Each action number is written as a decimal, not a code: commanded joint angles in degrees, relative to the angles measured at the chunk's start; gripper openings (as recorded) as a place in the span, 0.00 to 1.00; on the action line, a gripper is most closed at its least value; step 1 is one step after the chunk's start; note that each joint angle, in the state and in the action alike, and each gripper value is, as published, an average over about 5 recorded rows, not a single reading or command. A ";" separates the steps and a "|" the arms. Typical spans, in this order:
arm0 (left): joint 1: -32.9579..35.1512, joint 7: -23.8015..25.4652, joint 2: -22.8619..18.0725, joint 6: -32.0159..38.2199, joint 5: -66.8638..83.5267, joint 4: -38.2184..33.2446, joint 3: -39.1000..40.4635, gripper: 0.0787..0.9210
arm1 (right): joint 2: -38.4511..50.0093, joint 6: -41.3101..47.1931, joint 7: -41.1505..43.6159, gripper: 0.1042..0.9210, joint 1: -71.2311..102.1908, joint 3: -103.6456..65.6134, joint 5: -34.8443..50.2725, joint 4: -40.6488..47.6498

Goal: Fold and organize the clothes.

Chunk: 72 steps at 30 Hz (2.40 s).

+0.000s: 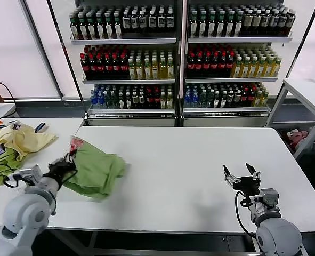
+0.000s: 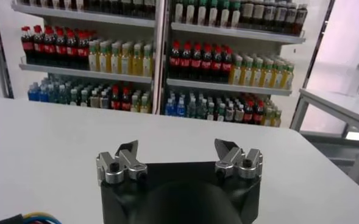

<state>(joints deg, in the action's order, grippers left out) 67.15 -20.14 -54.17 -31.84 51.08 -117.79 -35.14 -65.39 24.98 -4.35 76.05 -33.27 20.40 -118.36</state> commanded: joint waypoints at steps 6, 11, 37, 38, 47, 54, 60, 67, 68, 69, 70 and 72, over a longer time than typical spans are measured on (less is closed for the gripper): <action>-2.57 -1.85 -12.38 -1.39 -11.52 -7.87 16.49 0.05 | -1.43 0.27 -0.20 0.88 -0.19 0.99 -0.28 -1.22; -5.27 -0.74 -18.21 -0.33 -23.67 1.77 27.47 0.05 | -1.52 0.46 -0.26 0.88 0.22 0.71 -0.45 -1.88; -13.67 2.73 -27.69 6.09 -28.47 13.45 42.22 0.24 | -1.51 0.72 -0.18 0.88 0.19 -0.10 -0.46 -2.58; -13.32 3.06 -27.26 6.64 -28.09 12.72 41.93 0.27 | -1.64 0.75 -0.23 0.88 -0.18 0.35 -0.50 -2.40; -5.41 3.19 -20.65 6.97 -24.53 1.23 31.29 0.57 | -4.76 0.68 -2.71 0.88 -3.74 10.16 -1.61 0.75; 2.88 1.25 -14.28 8.91 -27.42 -3.63 21.82 0.81 | -11.79 0.72 -4.50 0.88 -5.86 19.26 -4.95 7.32; 5.73 0.37 -13.55 9.34 -28.57 -4.94 18.52 0.88 | -15.70 1.42 -5.85 0.88 -7.43 23.88 -6.68 13.08; 6.85 0.00 -14.24 9.53 -29.87 -4.81 18.55 0.88 | -18.36 2.53 -7.07 0.88 -10.75 26.92 -7.44 18.75; 6.98 -0.03 -14.28 9.53 -29.96 -4.85 18.52 0.88 | -18.60 2.76 -7.27 0.88 -11.21 27.07 -7.39 19.38; 7.13 -0.07 -14.32 9.53 -30.04 -4.91 18.49 0.88 | -18.86 3.01 -7.47 0.88 -11.73 27.22 -7.29 20.07; 7.24 -0.10 -14.33 9.52 -30.06 -5.00 18.44 0.88 | -18.96 3.14 -7.55 0.88 -12.01 27.28 -7.12 20.41; 7.47 -0.14 -14.34 9.49 -30.09 -5.17 18.37 0.88 | -19.01 3.20 -7.53 0.88 -12.34 27.23 -6.45 20.79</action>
<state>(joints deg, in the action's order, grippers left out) 71.37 -19.97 -69.99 -22.90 21.98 -120.94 -13.54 -80.69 27.35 -10.77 67.10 -10.80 14.19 -104.73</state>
